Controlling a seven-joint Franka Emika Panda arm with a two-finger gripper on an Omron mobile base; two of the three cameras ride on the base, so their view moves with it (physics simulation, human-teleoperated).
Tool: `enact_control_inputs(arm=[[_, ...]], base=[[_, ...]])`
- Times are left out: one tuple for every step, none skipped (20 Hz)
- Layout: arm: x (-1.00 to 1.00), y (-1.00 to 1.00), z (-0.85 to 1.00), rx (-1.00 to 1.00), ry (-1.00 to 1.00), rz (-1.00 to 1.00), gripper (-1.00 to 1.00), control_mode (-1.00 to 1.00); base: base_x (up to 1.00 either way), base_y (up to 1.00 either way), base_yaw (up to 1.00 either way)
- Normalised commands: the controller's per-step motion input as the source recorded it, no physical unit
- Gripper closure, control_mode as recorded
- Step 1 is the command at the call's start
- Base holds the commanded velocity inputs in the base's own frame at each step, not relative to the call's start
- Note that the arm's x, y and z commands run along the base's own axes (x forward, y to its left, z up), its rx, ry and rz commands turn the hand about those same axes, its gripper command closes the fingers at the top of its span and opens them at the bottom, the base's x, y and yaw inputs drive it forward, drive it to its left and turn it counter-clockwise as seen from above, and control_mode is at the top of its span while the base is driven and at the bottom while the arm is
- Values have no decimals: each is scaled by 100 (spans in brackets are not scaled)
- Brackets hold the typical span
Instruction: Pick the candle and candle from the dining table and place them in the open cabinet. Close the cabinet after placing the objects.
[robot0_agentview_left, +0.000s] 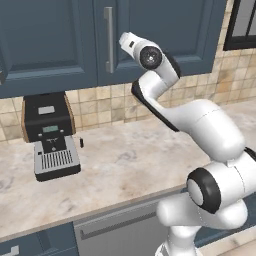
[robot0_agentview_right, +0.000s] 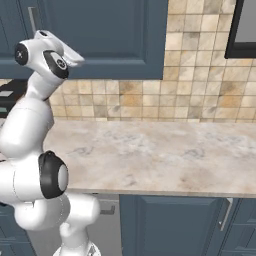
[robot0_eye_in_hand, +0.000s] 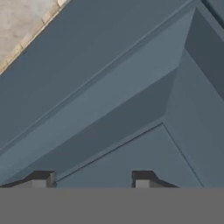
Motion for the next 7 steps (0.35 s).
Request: enact_control_inputs(arm=[[52,0,-21,0,10,-10,-100,-100],[51,0,-22,0,10,-10,-100,-100],[52,0,-23,0,11,-9,-100,-100],[54,0,-26,0,12,-9,-100,-100],[54,0,-28,0,12,-9,-100,-100],[56,0,-29,0,12,-9,-100,-100],[57,0,-31,0,12,-9,-100,-100]], base=[[0,0,0],[0,0,0],[0,0,0],[0,0,0],[0,0,0],[0,0,0],[0,0,0]])
